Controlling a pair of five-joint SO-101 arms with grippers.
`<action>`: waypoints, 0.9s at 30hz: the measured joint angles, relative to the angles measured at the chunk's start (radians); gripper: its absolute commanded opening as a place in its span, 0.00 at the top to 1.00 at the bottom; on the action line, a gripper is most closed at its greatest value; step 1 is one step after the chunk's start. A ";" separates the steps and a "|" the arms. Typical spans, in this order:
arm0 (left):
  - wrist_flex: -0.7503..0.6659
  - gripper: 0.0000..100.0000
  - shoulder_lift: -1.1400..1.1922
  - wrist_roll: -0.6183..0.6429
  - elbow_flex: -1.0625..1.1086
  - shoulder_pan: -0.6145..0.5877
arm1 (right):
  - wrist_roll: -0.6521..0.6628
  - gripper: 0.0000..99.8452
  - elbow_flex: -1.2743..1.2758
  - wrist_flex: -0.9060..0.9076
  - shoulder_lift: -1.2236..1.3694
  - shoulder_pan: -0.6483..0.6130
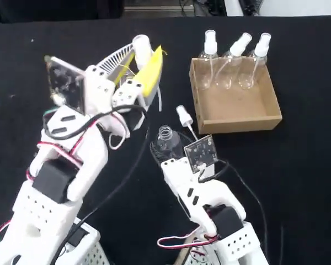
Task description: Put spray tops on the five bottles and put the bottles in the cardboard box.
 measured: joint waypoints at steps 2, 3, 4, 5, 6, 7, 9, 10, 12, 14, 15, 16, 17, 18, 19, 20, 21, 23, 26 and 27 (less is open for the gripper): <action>-0.009 0.97 -0.012 0.000 0.003 0.014 | 0.000 0.99 0.000 0.000 0.000 0.000; -0.009 0.97 -0.014 0.000 0.003 0.020 | 0.000 0.99 0.000 0.000 0.000 0.000; -0.012 0.97 -0.014 0.000 0.003 0.023 | 0.000 0.99 -0.002 0.000 0.000 0.000; -0.014 0.97 -0.014 0.000 0.003 0.023 | 0.000 0.99 -0.002 0.000 0.000 0.000; -0.015 0.97 -0.015 0.000 0.011 0.021 | 0.000 0.99 -0.002 0.000 0.000 0.000; -0.015 0.97 -0.018 0.000 0.020 0.020 | 0.000 0.99 -0.002 0.000 0.000 0.000; -0.015 0.97 -0.020 0.000 0.034 0.020 | 0.000 0.99 -0.002 0.000 0.000 0.000; -0.015 0.97 -0.020 0.000 0.035 0.023 | 0.000 0.99 -0.002 0.000 0.000 0.000; -0.015 0.97 -0.020 0.000 0.035 0.025 | 0.000 0.99 -0.003 0.000 0.000 0.000; -0.015 0.97 -0.020 0.000 0.035 0.025 | 0.000 0.99 -0.015 0.000 0.000 0.000; -0.015 0.97 -0.020 0.000 0.035 0.025 | 0.000 0.99 -0.020 0.000 0.000 0.000; -0.015 0.97 -0.020 0.000 0.035 0.025 | 0.000 0.99 -0.021 0.000 0.000 0.000; -0.015 0.97 -0.020 0.000 0.035 0.025 | 0.000 0.99 -0.021 0.000 0.000 0.000; -0.015 0.97 -0.020 0.000 0.035 0.031 | 0.000 0.99 -0.021 0.000 0.000 0.000; -0.015 0.97 -0.020 0.000 0.035 0.043 | 0.000 0.99 -0.021 0.000 0.000 0.000; -0.015 0.97 -0.020 0.000 0.035 0.055 | 0.000 0.99 -0.021 0.000 0.000 0.000; -0.012 0.97 -0.020 0.000 0.035 0.072 | 0.000 0.99 -0.021 0.000 0.000 0.000; 0.003 0.97 -0.020 0.000 0.035 0.091 | 0.000 0.99 -0.021 0.000 0.000 0.000; 0.021 0.97 -0.020 0.000 0.035 0.103 | 0.000 0.99 -0.021 0.000 0.000 0.000; 0.028 0.97 -0.020 0.000 0.035 0.104 | 0.000 0.99 -0.021 0.000 0.000 0.000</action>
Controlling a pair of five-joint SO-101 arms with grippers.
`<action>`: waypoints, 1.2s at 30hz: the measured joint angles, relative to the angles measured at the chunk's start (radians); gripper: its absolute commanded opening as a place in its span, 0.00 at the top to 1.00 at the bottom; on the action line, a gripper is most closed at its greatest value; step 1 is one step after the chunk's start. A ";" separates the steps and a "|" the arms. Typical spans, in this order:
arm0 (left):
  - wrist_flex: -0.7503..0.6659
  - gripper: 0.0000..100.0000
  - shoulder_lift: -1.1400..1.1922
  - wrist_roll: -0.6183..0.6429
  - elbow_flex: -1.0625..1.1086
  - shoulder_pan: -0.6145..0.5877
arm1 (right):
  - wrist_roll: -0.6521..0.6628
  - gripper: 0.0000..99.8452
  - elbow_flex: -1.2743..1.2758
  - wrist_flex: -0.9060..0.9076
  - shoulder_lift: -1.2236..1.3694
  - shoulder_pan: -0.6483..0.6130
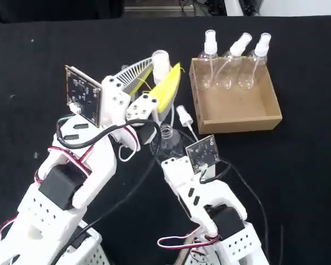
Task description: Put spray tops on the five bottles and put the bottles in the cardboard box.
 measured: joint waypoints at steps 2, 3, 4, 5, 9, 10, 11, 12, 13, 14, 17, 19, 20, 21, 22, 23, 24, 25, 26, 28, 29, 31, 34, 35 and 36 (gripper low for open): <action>0.003 0.97 0.000 0.000 0.000 0.002 | 0.000 0.99 0.000 0.000 0.000 0.000; 0.003 0.97 0.000 0.000 0.000 0.002 | 0.000 0.99 0.000 0.000 0.000 0.000; 0.003 0.97 0.000 0.000 0.000 0.000 | 0.000 0.99 0.000 0.000 0.000 0.000; 0.005 0.97 0.000 0.000 0.000 -0.002 | 0.000 0.99 0.000 0.000 0.000 0.002; 0.005 0.97 0.000 0.000 0.000 -0.002 | 0.000 0.99 -0.021 0.000 0.000 0.023; 0.005 0.97 0.000 0.000 0.000 -0.002 | 0.000 0.99 -0.025 0.000 0.000 0.025; 0.005 0.97 0.000 0.000 0.000 -0.002 | 0.000 0.99 -0.025 0.000 0.000 0.025; 0.005 0.97 0.000 0.000 0.000 0.000 | 0.000 0.99 -0.025 0.000 0.000 0.025; 0.005 0.97 0.000 0.000 0.000 0.003 | 0.000 0.99 -0.025 0.000 0.000 0.025; 0.005 0.97 0.000 0.000 0.000 0.008 | 0.000 0.99 -0.025 0.000 0.000 0.025; 0.005 0.97 0.000 0.000 0.000 0.012 | 0.000 0.99 -0.025 0.000 0.000 0.025; 0.005 0.97 0.000 0.000 0.000 0.009 | 0.000 0.99 -0.025 0.000 0.000 0.025; 0.005 0.97 0.000 0.000 0.000 0.009 | 0.000 0.99 -0.025 0.000 0.000 0.025; 0.005 0.97 0.000 0.000 0.000 0.009 | 0.000 0.99 -0.025 0.003 0.000 0.025; 0.005 0.97 0.000 0.000 0.000 0.009 | 0.000 0.99 -0.034 0.011 0.000 0.025; 0.005 0.97 0.000 0.000 0.000 0.009 | 0.000 0.99 -0.052 0.021 0.000 0.028; 0.005 0.97 0.000 0.000 0.000 0.009 | 0.000 0.99 -0.071 0.028 -0.002 0.029; 0.005 0.97 0.002 0.000 0.000 0.012 | 0.000 0.99 -0.080 0.029 -0.002 0.029; 0.005 0.97 0.006 0.000 0.000 0.023 | 0.000 0.99 -0.083 0.029 -0.002 0.029; 0.005 0.97 0.026 0.000 0.000 0.041 | 0.000 0.99 -0.091 0.029 -0.002 0.029; 0.005 0.97 0.040 0.000 0.000 0.049 | 0.000 0.99 -0.094 0.029 -0.002 0.031; 0.005 0.97 0.074 0.000 0.000 0.061 | 0.000 0.99 -0.104 0.031 -0.002 0.037; 0.005 0.97 0.124 0.000 0.000 0.078 | 0.000 0.99 -0.118 0.031 -0.002 0.083; 0.005 0.97 0.140 0.000 0.000 0.080 | 0.000 0.99 -0.124 0.031 -0.002 0.098; 0.005 0.97 0.153 0.000 0.000 0.081 | 0.000 0.99 -0.129 0.031 -0.002 0.112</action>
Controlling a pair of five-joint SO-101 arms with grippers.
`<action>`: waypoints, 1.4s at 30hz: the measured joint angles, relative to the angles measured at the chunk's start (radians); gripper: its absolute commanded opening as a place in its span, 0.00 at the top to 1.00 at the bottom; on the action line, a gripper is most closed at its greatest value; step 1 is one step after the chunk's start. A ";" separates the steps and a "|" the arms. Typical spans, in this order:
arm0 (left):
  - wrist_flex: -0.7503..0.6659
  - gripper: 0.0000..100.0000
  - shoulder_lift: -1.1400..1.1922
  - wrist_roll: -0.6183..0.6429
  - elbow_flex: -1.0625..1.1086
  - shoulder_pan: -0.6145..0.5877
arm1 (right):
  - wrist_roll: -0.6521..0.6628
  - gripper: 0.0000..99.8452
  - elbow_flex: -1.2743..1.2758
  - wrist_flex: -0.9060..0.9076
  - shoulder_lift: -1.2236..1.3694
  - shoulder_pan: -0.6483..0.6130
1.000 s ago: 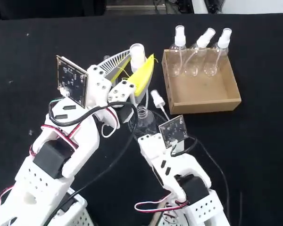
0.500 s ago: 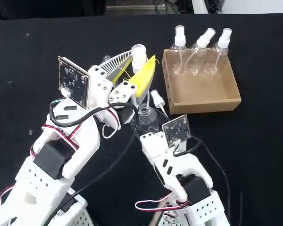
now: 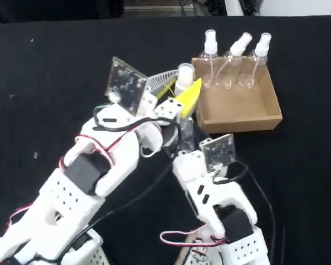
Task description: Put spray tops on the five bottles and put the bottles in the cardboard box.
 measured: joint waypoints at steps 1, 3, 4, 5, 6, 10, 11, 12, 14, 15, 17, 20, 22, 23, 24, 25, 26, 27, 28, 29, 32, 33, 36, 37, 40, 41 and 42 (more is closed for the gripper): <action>0.000 0.97 0.011 0.002 0.000 0.000 | 0.000 0.99 0.000 0.000 0.000 0.009; 0.000 0.97 0.015 0.002 0.000 0.002 | 0.000 0.99 0.000 0.000 0.000 0.014; 0.000 0.97 0.015 0.002 0.000 0.003 | 0.000 0.99 0.000 0.000 0.000 0.015; 0.000 0.97 0.015 0.002 0.000 0.003 | 0.000 0.99 0.000 0.000 0.000 0.017; 0.000 0.97 0.017 0.002 0.000 0.003 | 0.000 0.99 0.000 0.000 0.000 0.018; 0.000 0.97 0.017 0.002 0.000 0.003 | 0.000 0.99 0.000 0.000 0.000 0.021; 0.000 0.97 0.017 0.002 0.000 0.003 | 0.000 0.99 0.000 0.000 0.000 0.021; 0.000 0.97 0.017 0.002 0.000 0.003 | 0.000 0.99 0.000 0.000 0.000 0.021; 0.000 0.97 0.017 0.002 0.000 0.003 | 0.000 0.99 0.000 0.000 0.000 0.021; 0.000 0.97 0.017 0.002 0.000 0.003 | 0.000 0.99 0.000 0.000 0.000 0.021; 0.000 0.95 0.017 0.002 0.015 0.003 | 0.000 0.99 0.000 0.000 0.000 0.021; 0.000 0.85 0.017 0.003 0.055 0.003 | 0.000 0.99 0.000 0.000 0.000 0.021; 0.000 0.78 0.017 0.003 0.077 0.003 | 0.000 0.99 0.000 0.000 0.000 0.021; 0.000 0.75 0.017 0.005 0.086 0.003 | 0.000 0.99 0.000 0.000 0.000 0.021; 0.000 0.74 0.017 0.014 0.097 0.005 | 0.000 0.99 0.000 0.000 0.000 0.021; 0.000 0.74 0.017 0.037 0.104 0.005 | 0.000 0.99 0.000 0.000 0.000 0.021; 0.000 0.74 0.017 0.060 0.109 0.005 | 0.000 0.99 0.000 0.000 0.000 0.021; 0.000 0.74 0.011 0.084 0.115 0.003 | 0.002 0.99 0.000 0.000 0.000 0.021; 0.000 0.75 -0.005 0.103 0.126 0.002 | 0.000 0.99 0.000 0.000 0.000 0.021; 0.000 0.75 -0.025 0.117 0.132 0.002 | 0.000 0.99 0.000 0.000 0.000 0.021; 0.000 0.75 -0.112 0.129 0.141 0.003 | 0.000 0.99 0.000 0.000 0.000 0.021; 0.000 0.75 -0.146 0.129 0.143 -0.002 | 0.000 0.99 0.000 0.000 0.000 0.021; 0.000 0.75 -0.230 0.112 0.164 -0.071 | 0.000 0.99 0.000 0.000 0.000 0.021; 0.000 0.75 -0.245 0.107 0.164 -0.091 | 0.000 0.99 0.000 0.000 0.000 0.021; 0.000 0.75 -0.258 0.103 0.166 -0.130 | 0.000 0.99 0.000 0.000 0.000 0.021; 0.000 0.75 -0.247 0.103 0.166 -0.135 | 0.000 0.99 0.000 0.000 0.000 0.021; 0.000 0.75 -0.229 0.103 0.166 -0.138 | 0.000 0.99 0.000 0.000 0.000 0.021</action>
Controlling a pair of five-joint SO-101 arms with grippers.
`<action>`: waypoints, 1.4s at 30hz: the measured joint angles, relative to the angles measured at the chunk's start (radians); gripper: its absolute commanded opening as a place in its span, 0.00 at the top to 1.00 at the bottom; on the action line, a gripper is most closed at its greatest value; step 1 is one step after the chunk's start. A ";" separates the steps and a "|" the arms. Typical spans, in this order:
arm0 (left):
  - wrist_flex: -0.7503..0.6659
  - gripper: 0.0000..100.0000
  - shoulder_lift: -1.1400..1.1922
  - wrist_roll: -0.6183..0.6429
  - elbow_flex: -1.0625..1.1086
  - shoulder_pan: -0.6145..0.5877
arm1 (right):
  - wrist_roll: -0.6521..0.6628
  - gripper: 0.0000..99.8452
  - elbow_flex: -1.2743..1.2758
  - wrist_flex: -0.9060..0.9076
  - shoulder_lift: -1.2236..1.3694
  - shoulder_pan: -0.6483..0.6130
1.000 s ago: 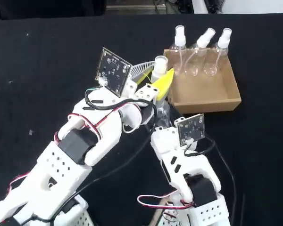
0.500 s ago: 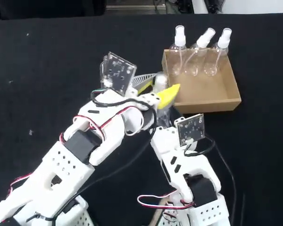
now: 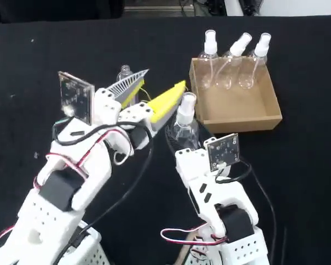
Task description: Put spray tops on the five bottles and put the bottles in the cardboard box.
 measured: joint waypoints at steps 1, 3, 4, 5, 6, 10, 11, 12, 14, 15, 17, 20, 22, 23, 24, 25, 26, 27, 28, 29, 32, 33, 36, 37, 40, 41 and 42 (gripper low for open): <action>0.000 0.75 0.025 0.000 0.000 -0.002 | 0.000 0.99 0.000 0.000 0.000 0.000; -0.017 0.75 0.092 0.000 0.000 0.000 | 0.000 0.99 0.000 0.000 0.000 0.000; -0.021 0.75 0.126 -0.003 -0.002 0.000 | 0.000 0.99 0.000 0.000 0.000 0.000; -0.023 0.75 0.160 -0.006 -0.011 0.000 | 0.000 0.99 0.000 0.000 0.000 0.000; -0.023 0.75 0.189 -0.015 -0.020 0.000 | 0.002 0.99 0.000 0.000 0.000 0.000; -0.011 0.75 0.253 -0.060 -0.075 -0.003 | 0.000 0.99 0.000 0.000 0.000 0.002; 0.012 0.75 0.258 -0.063 -0.091 -0.003 | 0.000 0.99 0.000 0.000 0.000 0.000; 0.040 0.75 0.259 -0.069 -0.106 -0.003 | 0.002 0.99 0.000 0.000 0.000 0.000; 0.097 0.75 0.259 -0.071 -0.123 -0.005 | 0.003 0.99 0.000 0.000 0.000 -0.002; 0.121 0.75 0.259 -0.072 -0.130 -0.008 | 0.003 0.99 0.000 0.000 0.000 -0.002; 0.167 0.75 0.259 -0.072 -0.146 -0.018 | 0.003 0.99 0.000 0.002 0.000 -0.002; 0.206 0.75 0.258 -0.072 -0.158 -0.040 | 0.003 0.99 0.000 0.002 0.000 -0.002; 0.226 0.75 0.258 -0.072 -0.167 -0.049 | 0.003 0.99 0.000 0.002 0.000 -0.002; 0.236 0.75 0.258 -0.072 -0.170 -0.051 | 0.003 0.99 0.000 0.002 0.000 -0.002; 0.247 0.75 0.258 -0.072 -0.175 -0.051 | 0.003 0.99 0.000 0.002 0.000 -0.002; 0.259 0.75 0.258 -0.072 -0.183 -0.051 | 0.003 0.99 0.000 0.002 0.000 -0.002; 0.275 0.75 0.256 -0.072 -0.192 -0.051 | 0.003 0.99 0.000 0.002 0.000 -0.002; 0.293 0.75 0.250 -0.072 -0.198 -0.051 | 0.003 0.99 0.000 0.002 0.000 -0.002; 0.310 0.75 0.239 -0.072 -0.204 -0.051 | 0.003 0.99 0.000 0.002 0.000 -0.002; 0.325 0.75 0.226 -0.072 -0.207 -0.051 | 0.002 0.99 0.000 0.000 0.000 -0.002; 0.362 0.75 0.178 -0.075 -0.207 -0.043 | 0.002 0.99 0.000 -0.009 0.000 0.000; 0.370 0.75 0.153 -0.075 -0.207 -0.043 | 0.002 0.99 0.000 -0.020 0.000 0.000; 0.373 0.75 0.077 -0.075 -0.192 -0.049 | 0.002 0.99 0.000 -0.049 0.000 0.000; 0.373 0.75 0.054 -0.075 -0.183 -0.046 | 0.002 0.99 0.000 -0.054 0.000 0.000; 0.373 0.75 -0.012 -0.107 -0.157 -0.101 | 0.002 0.99 0.000 -0.055 0.000 0.015; 0.370 0.75 -0.029 -0.112 -0.137 -0.129 | 0.002 0.99 0.000 -0.057 0.000 0.035; 0.354 0.75 -0.038 -0.118 -0.110 -0.150 | 0.002 0.99 0.000 -0.060 0.000 0.060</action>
